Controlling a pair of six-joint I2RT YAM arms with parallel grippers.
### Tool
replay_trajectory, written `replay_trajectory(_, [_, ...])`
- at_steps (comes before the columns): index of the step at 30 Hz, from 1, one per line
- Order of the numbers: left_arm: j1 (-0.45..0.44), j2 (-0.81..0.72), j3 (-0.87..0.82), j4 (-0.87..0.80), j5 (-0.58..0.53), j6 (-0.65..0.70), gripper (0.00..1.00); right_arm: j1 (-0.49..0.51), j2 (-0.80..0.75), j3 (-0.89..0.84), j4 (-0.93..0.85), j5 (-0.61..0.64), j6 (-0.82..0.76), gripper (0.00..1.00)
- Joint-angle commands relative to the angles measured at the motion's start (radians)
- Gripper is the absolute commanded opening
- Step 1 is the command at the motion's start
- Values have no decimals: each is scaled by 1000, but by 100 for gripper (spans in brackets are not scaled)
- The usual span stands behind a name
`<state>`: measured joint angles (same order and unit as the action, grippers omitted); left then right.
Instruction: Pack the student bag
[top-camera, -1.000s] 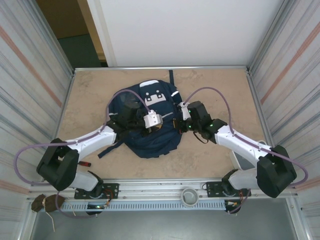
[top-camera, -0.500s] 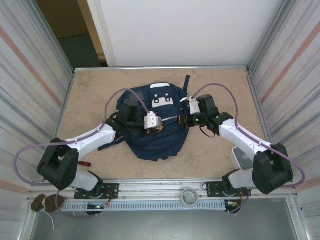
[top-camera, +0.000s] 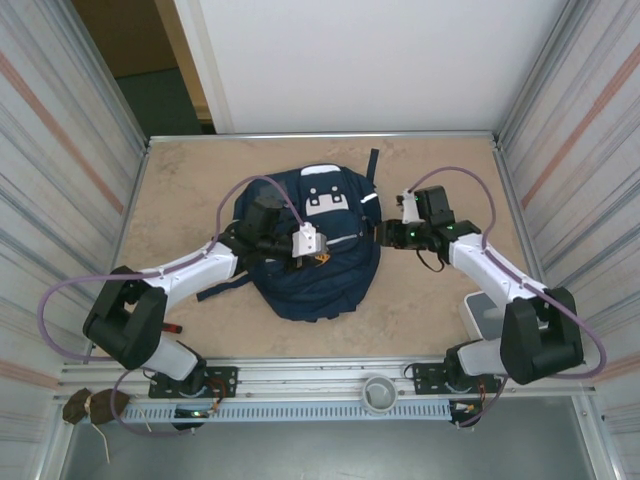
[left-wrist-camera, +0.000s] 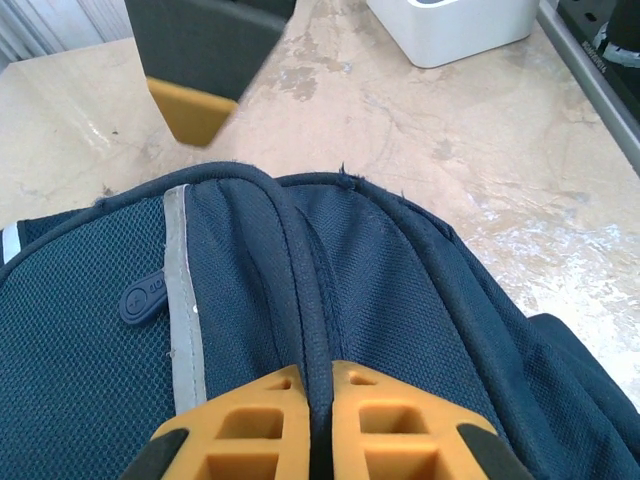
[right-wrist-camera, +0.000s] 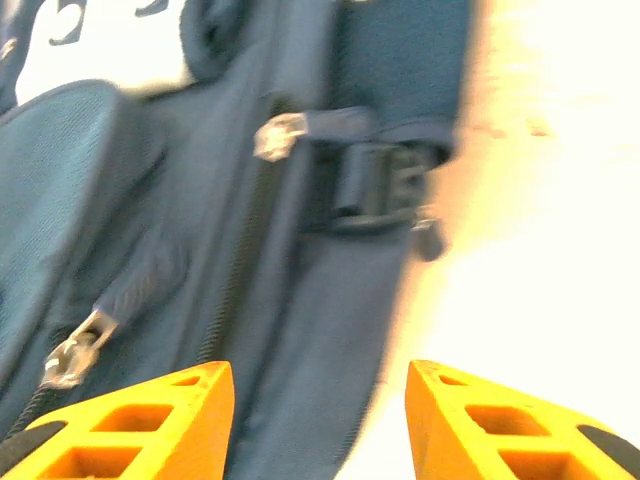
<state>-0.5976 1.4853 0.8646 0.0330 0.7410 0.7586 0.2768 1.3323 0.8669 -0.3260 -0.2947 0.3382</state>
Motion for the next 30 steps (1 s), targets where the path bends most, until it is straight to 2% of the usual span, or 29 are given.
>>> replay_trajectory(1, [-21, 1, 13, 68, 107, -8, 1, -66, 10, 5, -2, 48, 109, 54])
replay_trajectory(3, [-24, 7, 8, 83, 105, -16, 1, -108, 89, 40, 46, -26, 172, 55])
replay_trajectory(6, [-28, 17, 7, 87, 98, -24, 2, -119, 239, 120, 112, -96, 228, 58])
replay_trajectory(7, [-29, 18, 9, 86, 94, -25, 2, -119, 296, 149, 133, -123, 244, 65])
replay_trajectory(9, [-30, 21, 8, 86, 91, -25, 2, -117, 384, 196, 178, -172, 273, 73])
replay_trajectory(13, [-32, 32, 4, 87, 83, -31, 3, -107, 496, 264, 252, -262, 307, 73])
replay_trajectory(15, [-33, 39, 4, 84, 80, -34, 5, -99, 523, 283, 257, -270, 306, 66])
replay_trajectory(17, [-33, 40, 2, 82, 73, -37, 6, -98, 544, 288, 258, -280, 306, 52])
replay_trajectory(19, [-32, 35, 0, 79, 62, -41, 7, -101, 552, 282, 258, -284, 303, 33])
replay_trajectory(21, [-30, 30, -3, 75, 42, -41, 8, -109, 543, 263, 258, -276, 294, 20])
replay_trajectory(25, [-9, 29, 2, 64, 9, -58, 8, -136, 485, 200, 258, -226, 292, 6])
replay_trajectory(30, [25, 50, 29, 68, -57, -68, 14, -146, 411, 132, 261, -142, 298, 0])
